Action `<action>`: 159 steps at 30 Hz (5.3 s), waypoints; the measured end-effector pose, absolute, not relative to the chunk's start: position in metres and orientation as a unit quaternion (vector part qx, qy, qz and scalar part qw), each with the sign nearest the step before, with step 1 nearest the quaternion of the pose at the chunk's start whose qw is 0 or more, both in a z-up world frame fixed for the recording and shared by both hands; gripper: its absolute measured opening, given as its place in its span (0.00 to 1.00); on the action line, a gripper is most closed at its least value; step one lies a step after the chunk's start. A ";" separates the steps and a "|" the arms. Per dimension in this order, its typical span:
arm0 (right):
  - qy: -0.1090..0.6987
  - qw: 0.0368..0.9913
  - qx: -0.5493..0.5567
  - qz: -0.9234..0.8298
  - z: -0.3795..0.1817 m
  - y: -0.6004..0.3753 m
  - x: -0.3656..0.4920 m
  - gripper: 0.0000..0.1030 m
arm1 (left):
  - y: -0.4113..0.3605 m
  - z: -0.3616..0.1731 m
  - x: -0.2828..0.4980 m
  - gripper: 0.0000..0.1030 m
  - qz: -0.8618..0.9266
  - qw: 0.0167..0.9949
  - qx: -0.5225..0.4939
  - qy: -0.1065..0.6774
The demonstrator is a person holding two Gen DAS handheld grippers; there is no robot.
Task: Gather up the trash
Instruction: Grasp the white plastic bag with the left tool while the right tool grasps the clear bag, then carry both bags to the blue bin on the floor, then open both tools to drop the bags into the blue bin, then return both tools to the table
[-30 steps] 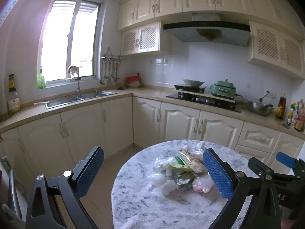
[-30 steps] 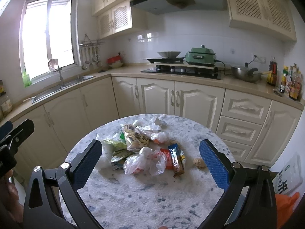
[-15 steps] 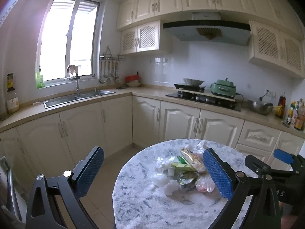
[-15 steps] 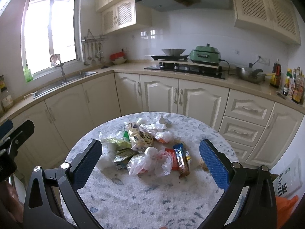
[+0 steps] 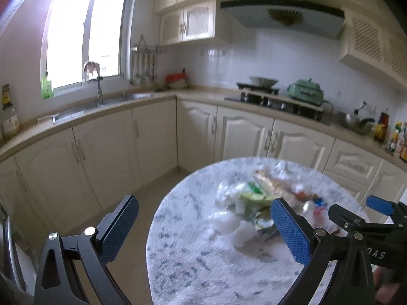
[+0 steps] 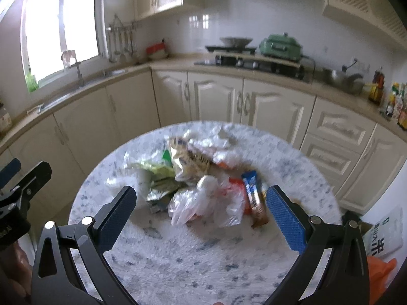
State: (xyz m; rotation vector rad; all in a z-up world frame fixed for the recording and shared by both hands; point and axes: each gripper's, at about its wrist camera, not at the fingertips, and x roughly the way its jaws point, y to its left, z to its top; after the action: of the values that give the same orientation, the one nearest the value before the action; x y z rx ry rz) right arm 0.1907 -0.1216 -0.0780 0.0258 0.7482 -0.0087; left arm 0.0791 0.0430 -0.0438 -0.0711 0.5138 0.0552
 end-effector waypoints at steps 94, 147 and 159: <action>0.382 0.837 0.338 -0.197 -0.247 -0.610 0.027 0.55 | -0.593 -0.265 0.245 0.47 -0.365 0.733 0.252 0.516; 0.274 0.952 0.105 -0.089 -0.021 -0.295 0.107 1.00 | -0.052 -0.031 -0.007 0.99 -0.149 0.959 -0.001 0.243; 0.262 0.964 0.034 -0.019 -0.016 -0.203 0.134 1.00 | 0.012 -0.041 -0.061 0.99 -0.065 0.972 -0.046 0.223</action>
State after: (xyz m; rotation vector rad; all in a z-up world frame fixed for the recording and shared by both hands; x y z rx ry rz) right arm 0.1340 -0.2031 -0.0156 0.0692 0.5313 -0.0381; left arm -0.0612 0.0123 -0.0408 -0.0932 0.4493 -0.1316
